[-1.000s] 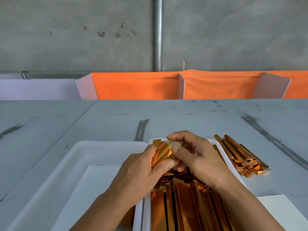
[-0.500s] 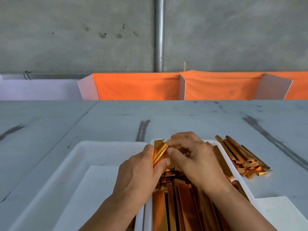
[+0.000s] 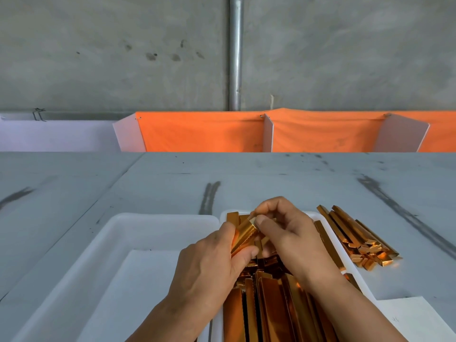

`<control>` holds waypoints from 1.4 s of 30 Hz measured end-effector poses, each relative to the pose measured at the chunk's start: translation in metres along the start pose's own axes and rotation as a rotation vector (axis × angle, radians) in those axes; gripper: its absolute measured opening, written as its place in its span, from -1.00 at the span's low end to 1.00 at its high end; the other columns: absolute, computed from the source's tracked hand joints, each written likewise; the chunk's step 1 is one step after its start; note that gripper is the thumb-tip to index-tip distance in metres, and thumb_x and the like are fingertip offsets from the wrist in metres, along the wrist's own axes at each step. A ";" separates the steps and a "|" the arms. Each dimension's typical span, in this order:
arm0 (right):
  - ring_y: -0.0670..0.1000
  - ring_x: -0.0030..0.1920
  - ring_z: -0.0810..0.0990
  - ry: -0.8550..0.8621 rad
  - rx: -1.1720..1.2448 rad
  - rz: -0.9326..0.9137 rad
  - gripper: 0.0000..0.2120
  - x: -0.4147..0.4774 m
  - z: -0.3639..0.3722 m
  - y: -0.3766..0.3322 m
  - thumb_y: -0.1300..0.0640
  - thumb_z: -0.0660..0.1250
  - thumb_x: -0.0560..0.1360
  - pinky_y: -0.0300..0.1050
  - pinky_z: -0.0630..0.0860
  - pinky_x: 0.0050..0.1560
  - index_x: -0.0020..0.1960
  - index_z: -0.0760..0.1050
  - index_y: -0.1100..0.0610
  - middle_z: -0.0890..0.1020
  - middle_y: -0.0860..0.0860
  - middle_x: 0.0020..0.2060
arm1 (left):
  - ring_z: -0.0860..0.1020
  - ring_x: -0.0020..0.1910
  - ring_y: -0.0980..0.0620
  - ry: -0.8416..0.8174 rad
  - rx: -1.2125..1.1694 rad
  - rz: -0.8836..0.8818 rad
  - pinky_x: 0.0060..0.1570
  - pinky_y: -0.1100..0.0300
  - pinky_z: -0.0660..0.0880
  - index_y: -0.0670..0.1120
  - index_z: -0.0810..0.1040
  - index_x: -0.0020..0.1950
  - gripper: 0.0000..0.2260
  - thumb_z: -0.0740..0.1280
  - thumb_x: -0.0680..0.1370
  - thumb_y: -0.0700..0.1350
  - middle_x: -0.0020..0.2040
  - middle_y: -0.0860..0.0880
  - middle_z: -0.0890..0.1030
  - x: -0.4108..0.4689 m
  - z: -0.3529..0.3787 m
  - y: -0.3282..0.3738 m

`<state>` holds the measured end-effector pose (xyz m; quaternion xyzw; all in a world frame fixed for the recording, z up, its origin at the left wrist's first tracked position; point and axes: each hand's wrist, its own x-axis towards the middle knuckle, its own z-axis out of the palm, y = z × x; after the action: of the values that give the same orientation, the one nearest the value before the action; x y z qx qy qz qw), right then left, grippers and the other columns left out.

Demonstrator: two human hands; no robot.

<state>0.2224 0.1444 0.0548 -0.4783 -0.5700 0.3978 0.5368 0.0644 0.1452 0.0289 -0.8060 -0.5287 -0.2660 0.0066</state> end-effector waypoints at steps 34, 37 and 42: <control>-0.10 -0.51 0.56 -0.014 -0.065 -0.040 -0.79 -0.008 0.014 0.006 0.12 0.38 0.54 -0.33 0.51 -0.40 0.03 0.65 -0.20 0.71 -0.16 -0.21 | 0.49 -0.25 0.17 0.041 -0.019 -0.088 -0.37 0.43 0.29 0.14 0.19 0.12 -0.56 -0.12 0.43 0.39 -0.18 0.19 0.41 0.000 0.008 -0.002; -0.11 -0.50 0.56 -0.023 -0.087 -0.048 -0.78 -0.008 0.013 0.006 0.10 0.36 0.55 -0.32 0.51 -0.39 0.03 0.63 -0.23 0.72 -0.13 -0.21 | 0.52 -0.24 0.18 0.051 -0.036 -0.076 -0.31 0.43 0.36 0.14 0.20 0.15 -0.53 -0.11 0.42 0.41 -0.19 0.20 0.42 0.000 0.009 -0.003; -0.01 -0.48 0.55 0.016 0.096 0.004 -0.76 -0.005 0.009 0.003 0.04 0.22 0.64 -0.23 0.57 -0.32 0.21 0.54 -0.23 0.69 0.08 -0.28 | 0.48 -0.29 0.19 0.089 -0.033 -0.059 -0.38 0.42 0.27 0.16 0.20 0.13 -0.42 -0.26 0.34 0.47 -0.23 0.18 0.42 0.001 0.004 -0.002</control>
<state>0.2132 0.1403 0.0498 -0.4563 -0.5448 0.4220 0.5629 0.0650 0.1477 0.0250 -0.7775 -0.5468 -0.3104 0.0088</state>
